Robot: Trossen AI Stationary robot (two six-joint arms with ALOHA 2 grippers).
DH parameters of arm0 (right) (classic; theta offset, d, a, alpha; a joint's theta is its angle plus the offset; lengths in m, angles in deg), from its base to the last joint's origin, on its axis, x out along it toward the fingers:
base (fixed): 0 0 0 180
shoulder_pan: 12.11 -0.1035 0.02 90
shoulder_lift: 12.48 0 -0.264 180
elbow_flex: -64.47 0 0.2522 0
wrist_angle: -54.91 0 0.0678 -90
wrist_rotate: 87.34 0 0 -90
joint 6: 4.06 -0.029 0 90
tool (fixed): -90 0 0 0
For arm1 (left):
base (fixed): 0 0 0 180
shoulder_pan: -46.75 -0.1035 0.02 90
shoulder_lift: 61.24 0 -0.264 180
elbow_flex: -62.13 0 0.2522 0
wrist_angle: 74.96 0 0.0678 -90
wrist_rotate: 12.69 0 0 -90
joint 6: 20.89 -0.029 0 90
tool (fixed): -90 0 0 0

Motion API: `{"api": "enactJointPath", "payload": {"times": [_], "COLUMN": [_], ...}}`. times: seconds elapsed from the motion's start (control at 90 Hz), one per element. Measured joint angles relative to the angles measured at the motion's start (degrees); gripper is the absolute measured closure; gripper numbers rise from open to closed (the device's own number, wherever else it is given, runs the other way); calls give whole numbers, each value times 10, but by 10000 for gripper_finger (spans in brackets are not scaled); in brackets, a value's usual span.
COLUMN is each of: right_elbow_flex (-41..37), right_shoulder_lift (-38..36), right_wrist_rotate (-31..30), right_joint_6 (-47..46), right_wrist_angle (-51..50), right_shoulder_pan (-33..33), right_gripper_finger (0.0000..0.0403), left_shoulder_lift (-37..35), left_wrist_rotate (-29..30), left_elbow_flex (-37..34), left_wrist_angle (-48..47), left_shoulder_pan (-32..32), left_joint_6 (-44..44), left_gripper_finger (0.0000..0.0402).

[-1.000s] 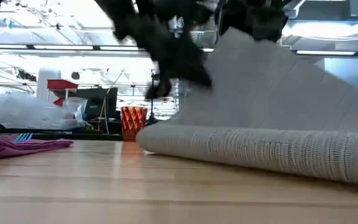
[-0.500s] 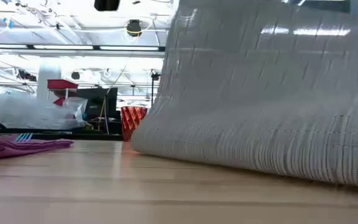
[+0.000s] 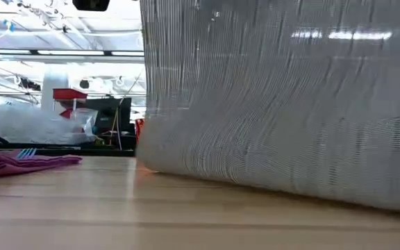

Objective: Set table place
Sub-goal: Prepare the gray placemat

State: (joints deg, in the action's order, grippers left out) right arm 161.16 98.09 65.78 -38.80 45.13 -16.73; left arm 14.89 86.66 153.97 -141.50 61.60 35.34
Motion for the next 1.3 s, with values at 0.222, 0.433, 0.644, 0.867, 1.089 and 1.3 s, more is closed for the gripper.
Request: {"api": "enactJointPath", "payload": {"times": [0.222, 0.433, 0.644, 0.867, 1.089, 1.3], "right_elbow_flex": [103, 134, 134, 135, 92, 6], "right_shoulder_lift": [83, 115, 89, 54, 55, 55], "right_wrist_rotate": [47, 64, 75, -138, -261, -288], "right_joint_6": [-10, -30, 81, 410, 477, 487], "right_wrist_angle": [-2, -7, -220, -692, -815, -806], "right_shoulder_pan": [-10, -37, 11, 123, 189, 193], "right_gripper_finger": [331, 325, 332, 333, 333, 333], "left_shoulder_lift": [30, 55, 75, 75, 98, 180], "left_wrist_rotate": [0, 4, 26, 66, 94, 54], "left_elbow_flex": [0, 0, 0, 0, -26, -44], "left_wrist_angle": [-17, -18, -24, -21, 28, 54], "left_shoulder_pan": [36, 66, 78, 79, 73, 64], "left_joint_6": [15, 23, 33, 64, 84, 85], "left_gripper_finger": [399, 399, 399, 399, 399, 399]}}
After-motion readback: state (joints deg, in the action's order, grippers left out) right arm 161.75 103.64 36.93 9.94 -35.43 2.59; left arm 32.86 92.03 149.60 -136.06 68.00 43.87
